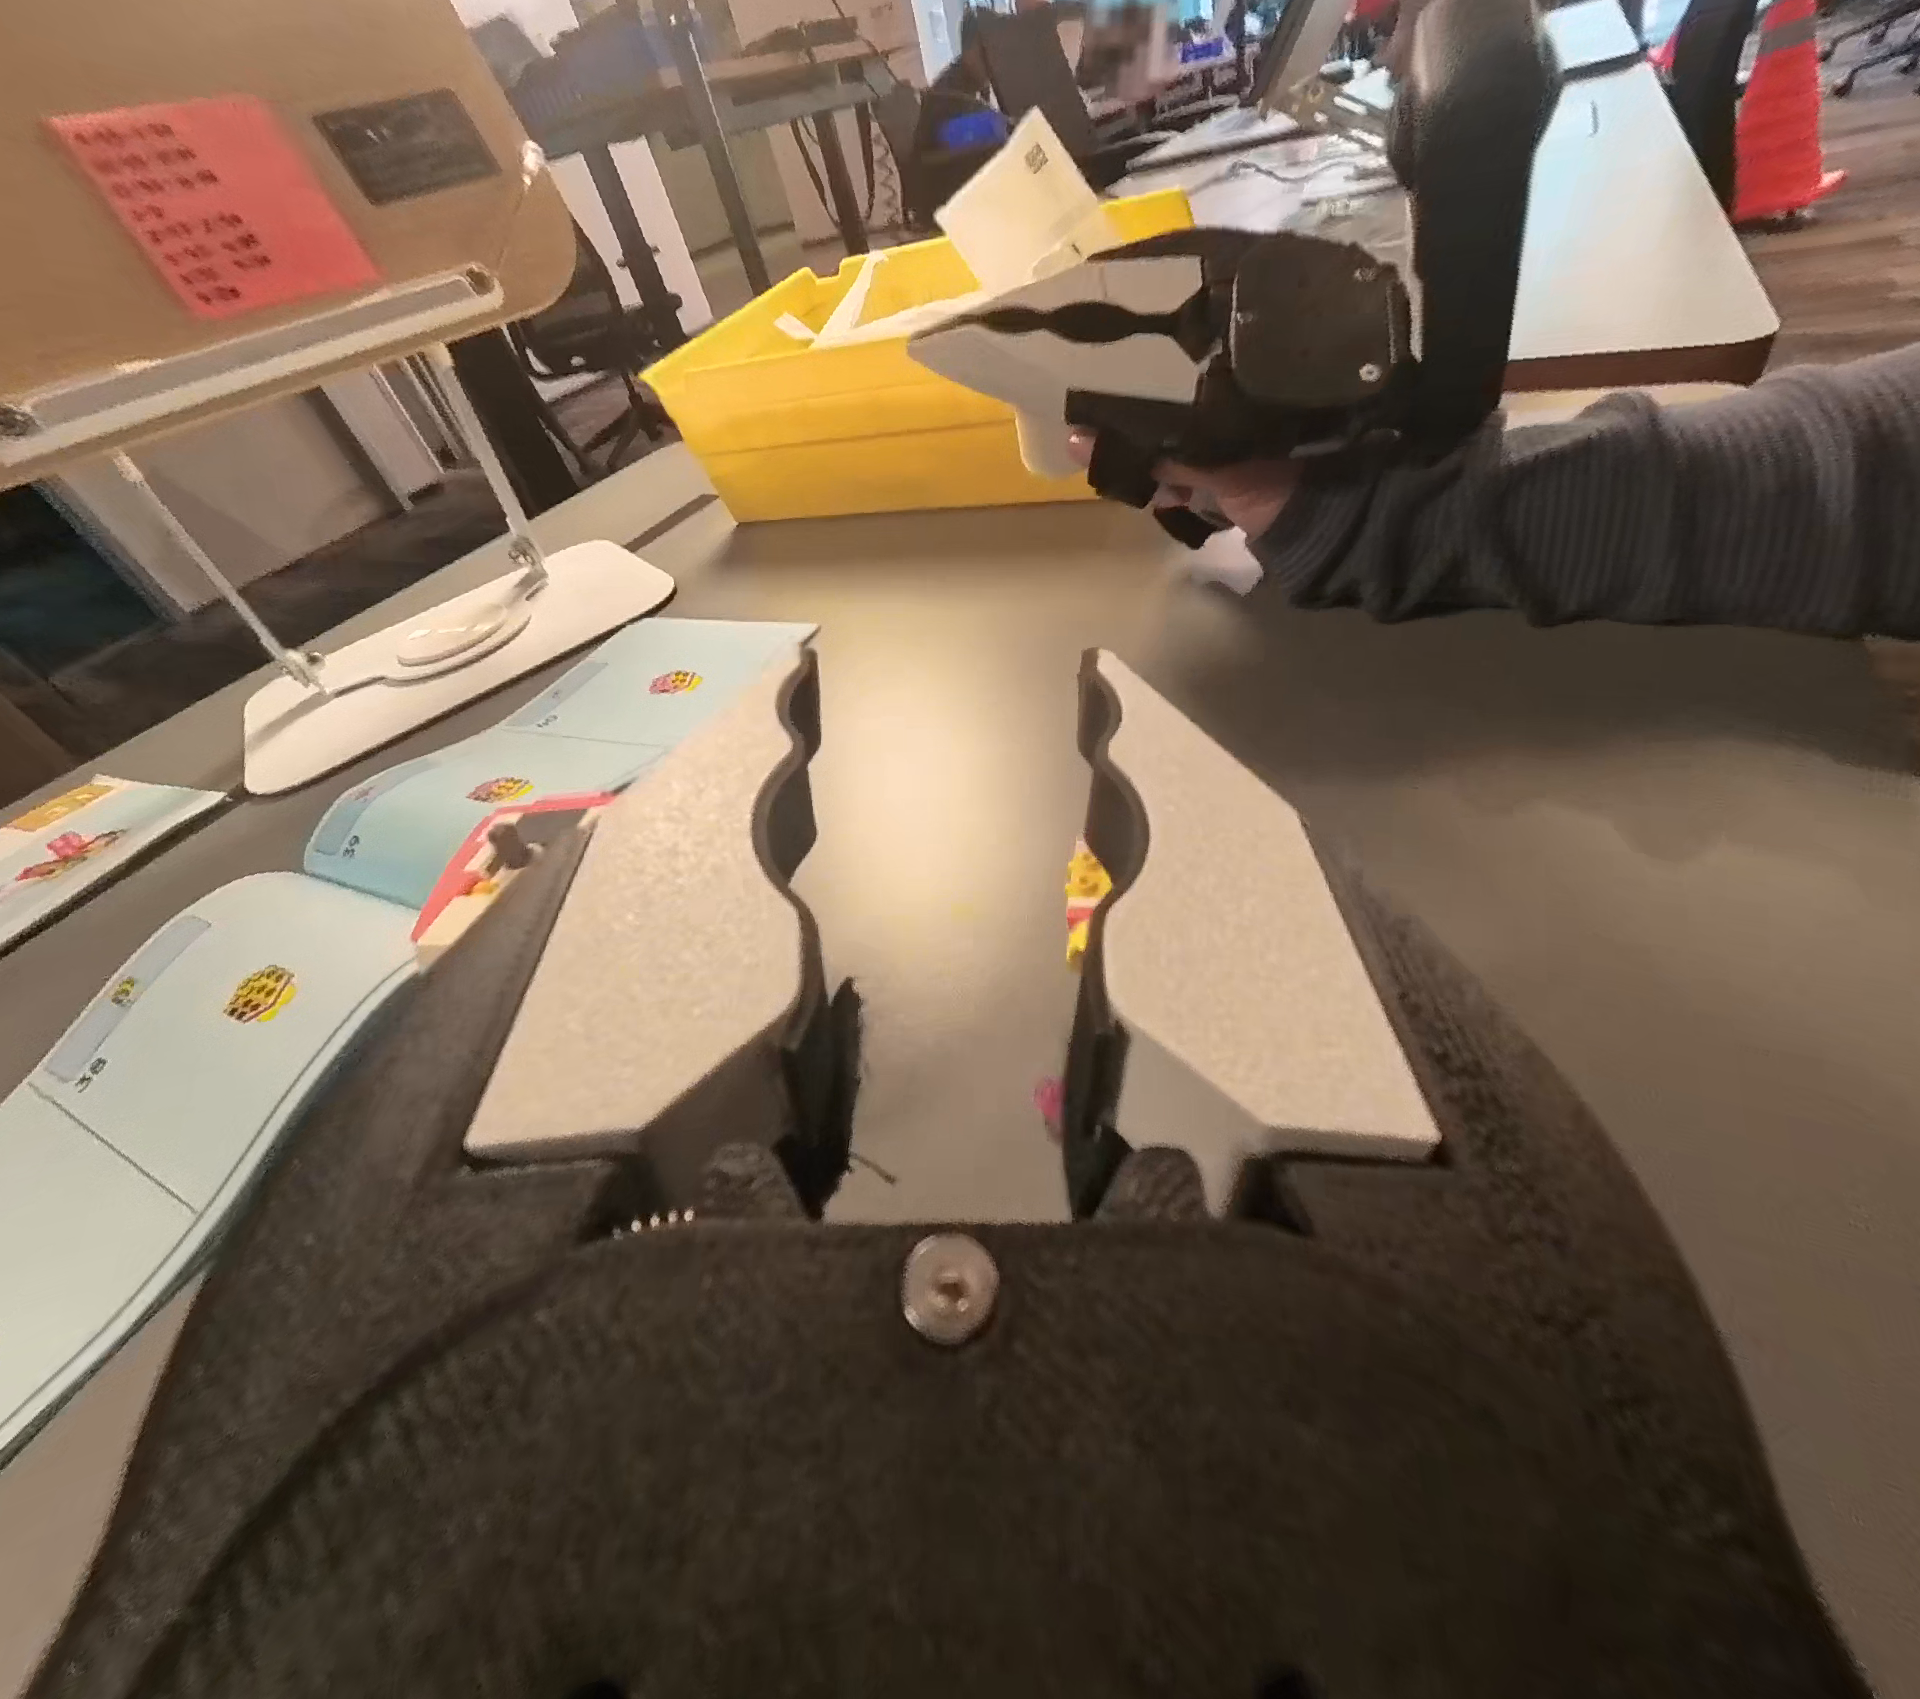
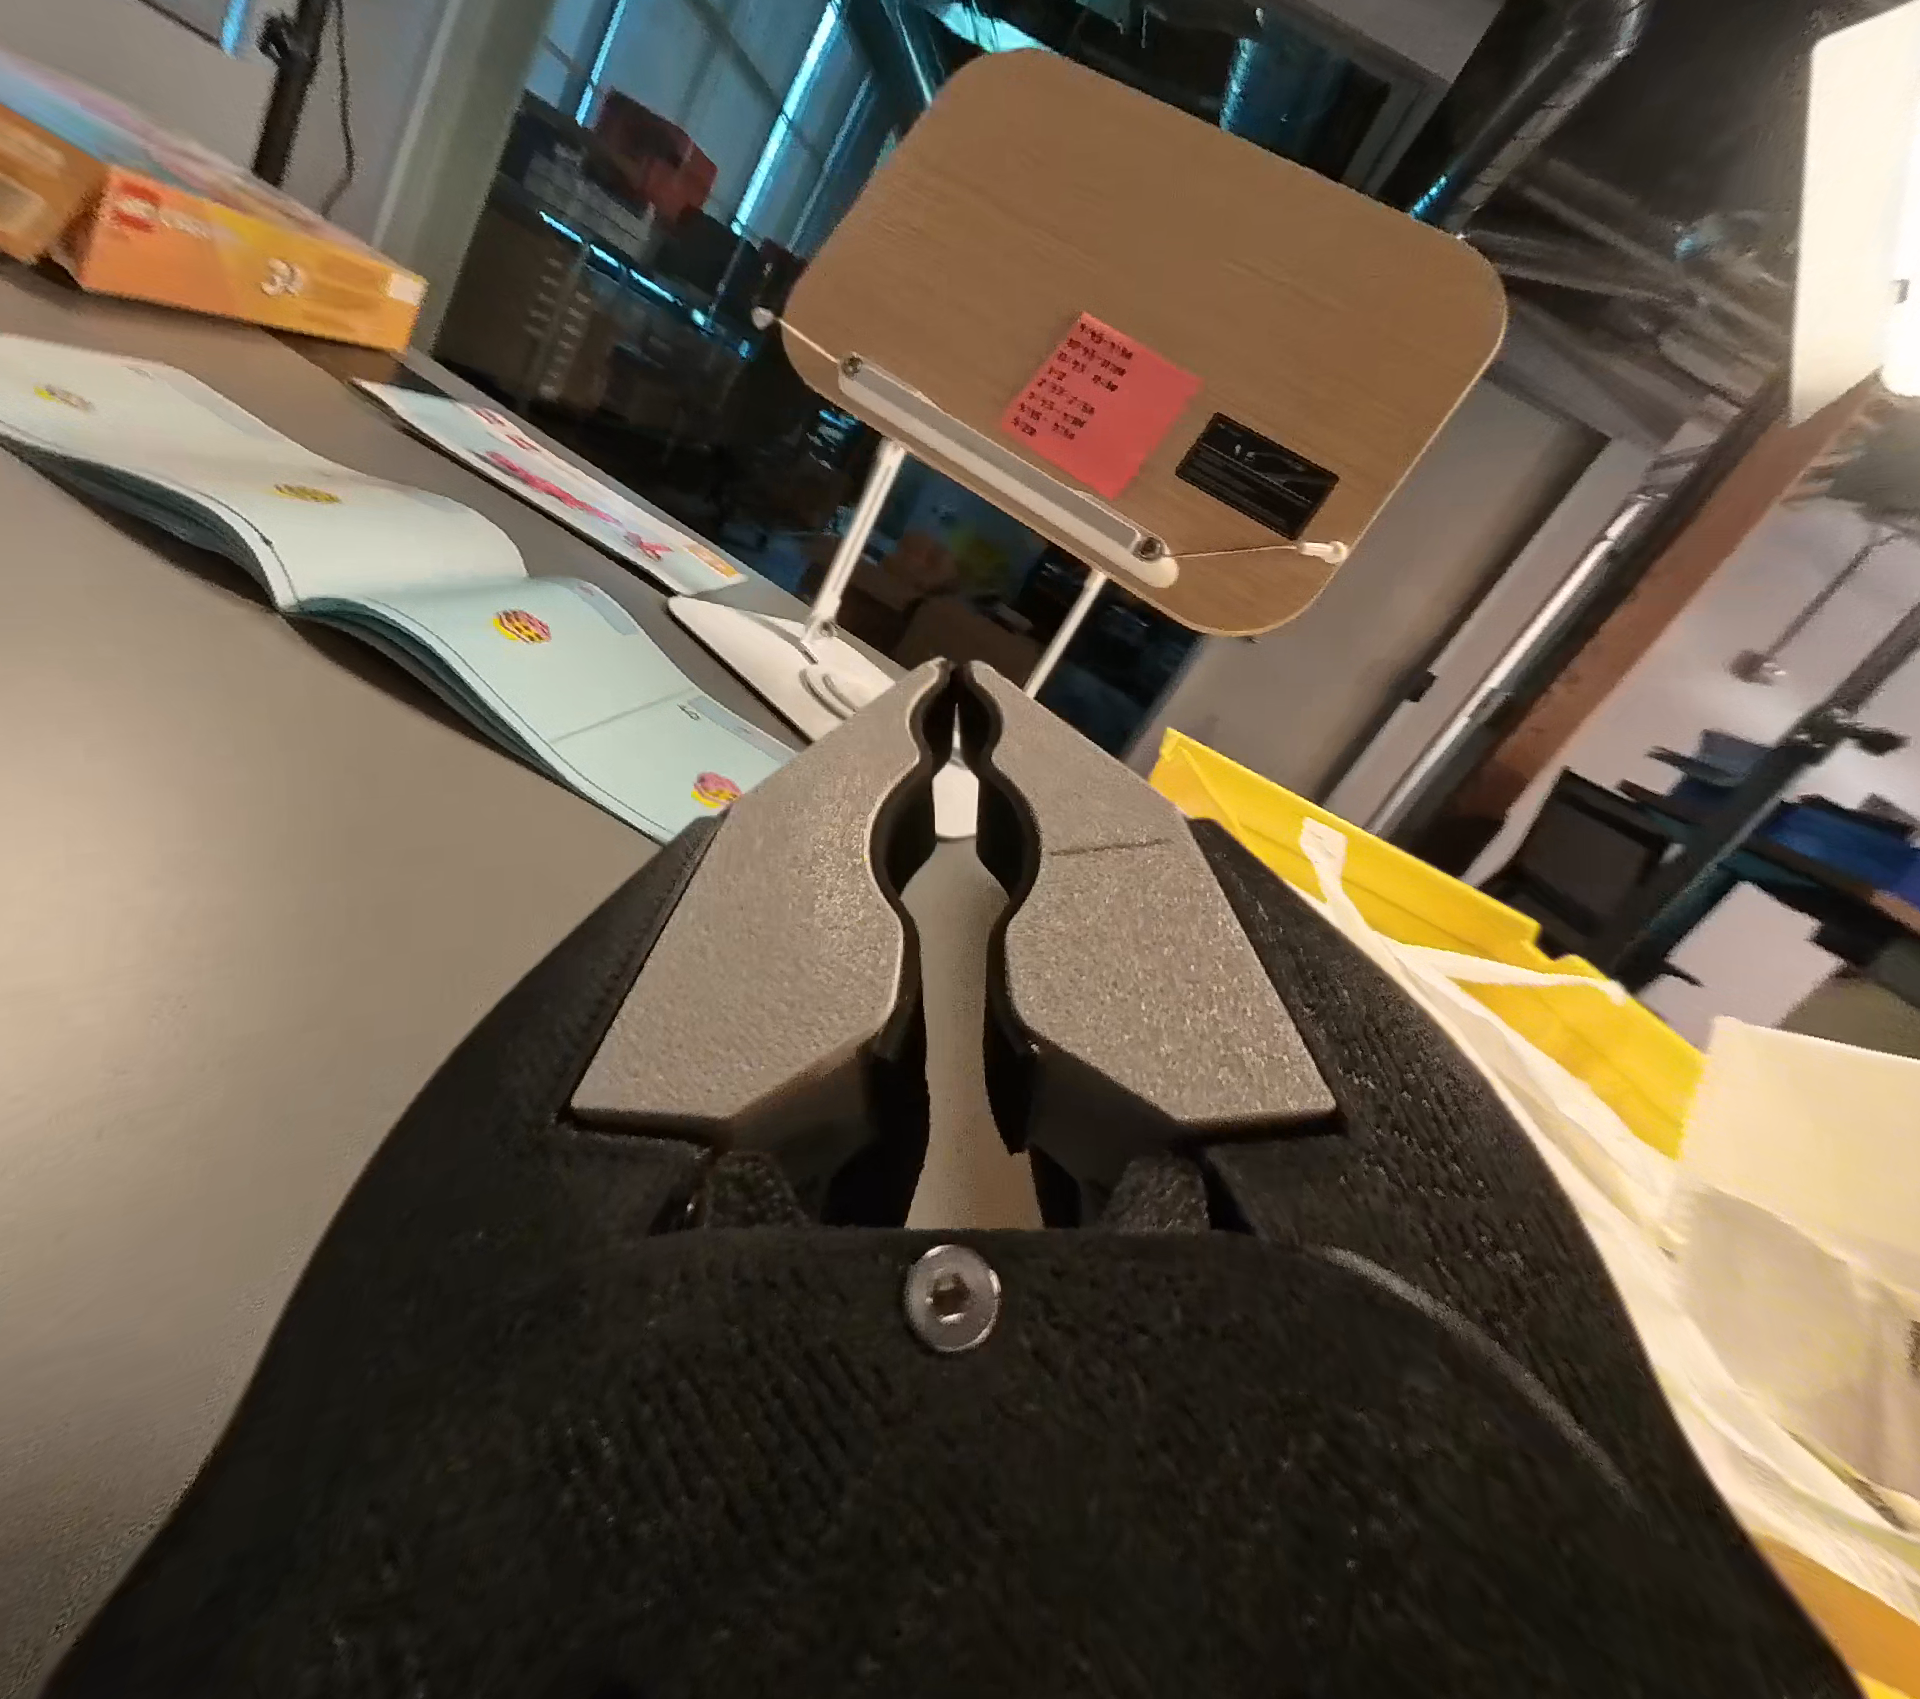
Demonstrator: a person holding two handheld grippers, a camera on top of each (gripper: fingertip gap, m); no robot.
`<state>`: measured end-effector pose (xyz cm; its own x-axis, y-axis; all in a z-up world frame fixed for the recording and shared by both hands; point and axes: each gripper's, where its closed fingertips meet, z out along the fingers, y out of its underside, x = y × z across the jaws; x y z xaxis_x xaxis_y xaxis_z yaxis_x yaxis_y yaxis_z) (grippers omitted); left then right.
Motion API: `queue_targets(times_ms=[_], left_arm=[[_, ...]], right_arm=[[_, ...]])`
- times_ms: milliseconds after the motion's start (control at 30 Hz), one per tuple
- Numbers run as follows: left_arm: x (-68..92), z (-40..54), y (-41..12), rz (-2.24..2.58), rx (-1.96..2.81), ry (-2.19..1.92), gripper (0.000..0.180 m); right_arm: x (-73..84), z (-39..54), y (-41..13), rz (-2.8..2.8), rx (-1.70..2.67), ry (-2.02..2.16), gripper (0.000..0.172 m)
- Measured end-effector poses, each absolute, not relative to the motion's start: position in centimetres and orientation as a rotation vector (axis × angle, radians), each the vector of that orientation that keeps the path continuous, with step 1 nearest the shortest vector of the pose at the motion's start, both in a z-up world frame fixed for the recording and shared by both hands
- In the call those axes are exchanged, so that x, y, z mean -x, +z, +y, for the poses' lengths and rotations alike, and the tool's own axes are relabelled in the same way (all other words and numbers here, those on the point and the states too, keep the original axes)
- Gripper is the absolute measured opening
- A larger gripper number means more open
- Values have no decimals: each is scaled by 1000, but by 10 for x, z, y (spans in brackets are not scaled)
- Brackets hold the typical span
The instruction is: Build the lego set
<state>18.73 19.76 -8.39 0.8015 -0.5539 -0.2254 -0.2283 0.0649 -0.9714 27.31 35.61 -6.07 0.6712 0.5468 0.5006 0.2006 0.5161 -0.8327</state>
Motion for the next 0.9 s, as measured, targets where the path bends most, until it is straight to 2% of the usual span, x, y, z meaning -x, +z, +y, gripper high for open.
queue_targets(times_ms=[500, 633, 700, 767, 900], left_arm=[[-181, 196, -74, 524, 1452, -413, 49], [-172, 193, -66, 450, 1425, -487, 49], [-169, 182, -56, 429, 1409, -534, 46], [-161, 156, -34, 422, 1363, -552, 29], [-114, 92, 14, 409, 1362, -520, 27]], right_arm=[[-304, 390, -71, -758, 1172, -235, 0], [-311, 375, -62, -672, 1163, -210, 0], [-311, 368, -60, -654, 1159, -193, 0], [-308, 367, -61, -675, 1153, -194, 0], [-306, 369, -59, -674, 1141, -194, 0]])
